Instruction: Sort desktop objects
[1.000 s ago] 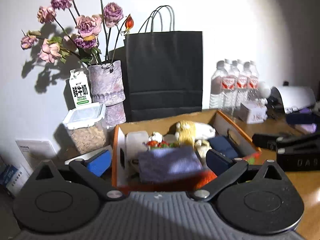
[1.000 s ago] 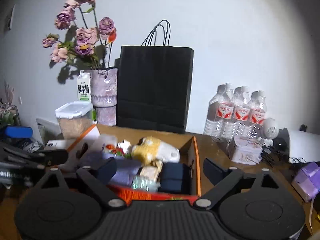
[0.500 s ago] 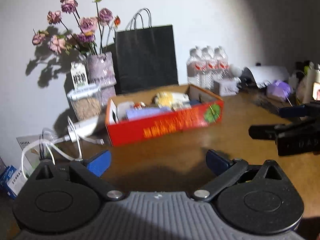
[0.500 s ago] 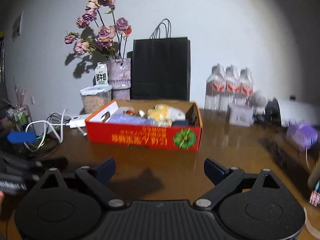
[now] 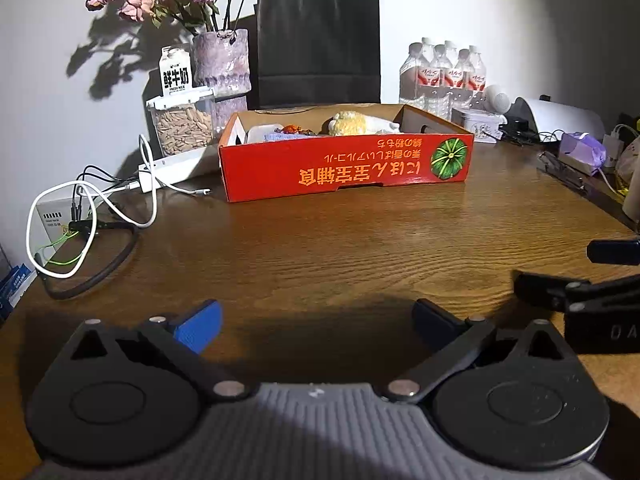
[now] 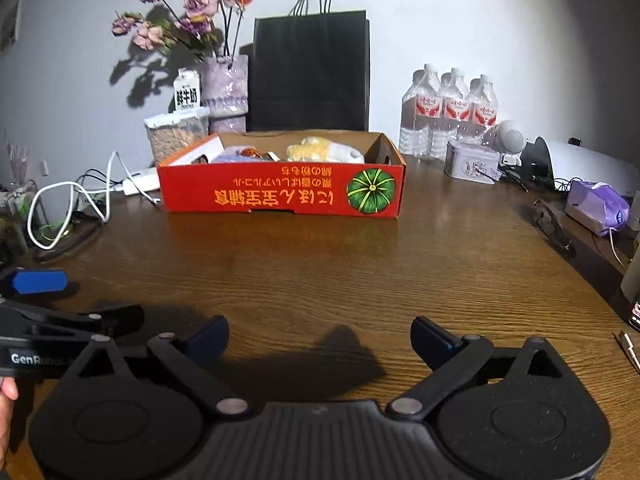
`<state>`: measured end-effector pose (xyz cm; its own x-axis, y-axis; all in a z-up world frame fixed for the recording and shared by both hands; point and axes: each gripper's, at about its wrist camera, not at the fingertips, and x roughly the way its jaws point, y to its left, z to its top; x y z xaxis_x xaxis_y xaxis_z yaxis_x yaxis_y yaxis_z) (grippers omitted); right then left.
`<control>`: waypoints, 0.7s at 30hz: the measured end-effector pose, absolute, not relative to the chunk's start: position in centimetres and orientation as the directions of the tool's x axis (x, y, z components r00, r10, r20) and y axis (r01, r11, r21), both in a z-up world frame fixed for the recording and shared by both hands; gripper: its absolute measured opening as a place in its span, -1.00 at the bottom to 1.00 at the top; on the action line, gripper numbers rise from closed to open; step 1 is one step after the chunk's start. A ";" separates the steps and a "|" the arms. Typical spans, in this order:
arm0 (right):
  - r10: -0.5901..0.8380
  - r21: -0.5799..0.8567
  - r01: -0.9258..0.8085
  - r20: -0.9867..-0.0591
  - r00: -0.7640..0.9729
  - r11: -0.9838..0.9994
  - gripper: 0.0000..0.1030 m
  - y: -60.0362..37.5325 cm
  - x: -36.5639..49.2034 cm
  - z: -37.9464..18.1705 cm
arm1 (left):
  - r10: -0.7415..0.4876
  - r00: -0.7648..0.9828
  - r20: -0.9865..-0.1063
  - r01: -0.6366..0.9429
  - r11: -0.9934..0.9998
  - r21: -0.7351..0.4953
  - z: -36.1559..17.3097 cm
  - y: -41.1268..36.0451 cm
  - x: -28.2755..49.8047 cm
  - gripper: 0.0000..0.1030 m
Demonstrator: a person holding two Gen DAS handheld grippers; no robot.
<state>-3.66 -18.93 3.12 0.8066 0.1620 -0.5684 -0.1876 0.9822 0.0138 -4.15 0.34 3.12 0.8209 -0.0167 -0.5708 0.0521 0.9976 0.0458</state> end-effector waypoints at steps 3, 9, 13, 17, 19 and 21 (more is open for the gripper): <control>0.169 0.009 -0.202 -0.582 0.796 0.979 0.91 -18.4 -2.9 2.7 | -0.007 0.809 -0.588 0.044 0.998 0.049 2.6 0.3 -3.0 1.00; 0.159 0.012 -0.190 -0.599 0.785 0.982 0.92 -17.9 -1.2 2.0 | 0.001 0.791 -0.611 0.035 0.998 0.046 1.9 0.4 -1.4 1.00; 0.142 0.016 -0.168 -0.614 0.776 0.986 0.94 -18.2 -0.1 1.4 | -0.004 0.773 -0.634 0.049 0.997 0.054 1.5 0.3 -0.2 1.00; 0.135 0.022 -0.156 -0.627 0.767 0.987 0.94 -18.4 0.7 0.9 | -0.003 0.766 -0.642 0.052 0.997 0.057 0.8 0.0 0.5 1.00; 0.139 0.031 -0.155 -0.630 0.764 0.987 0.95 -18.5 1.1 0.8 | -0.004 0.768 -0.641 0.044 0.998 0.048 0.8 0.1 0.7 1.00; 0.138 0.033 -0.152 -0.635 0.760 0.988 0.95 -18.6 1.4 0.5 | -0.011 0.764 -0.645 0.038 0.999 0.027 0.7 0.2 1.1 1.00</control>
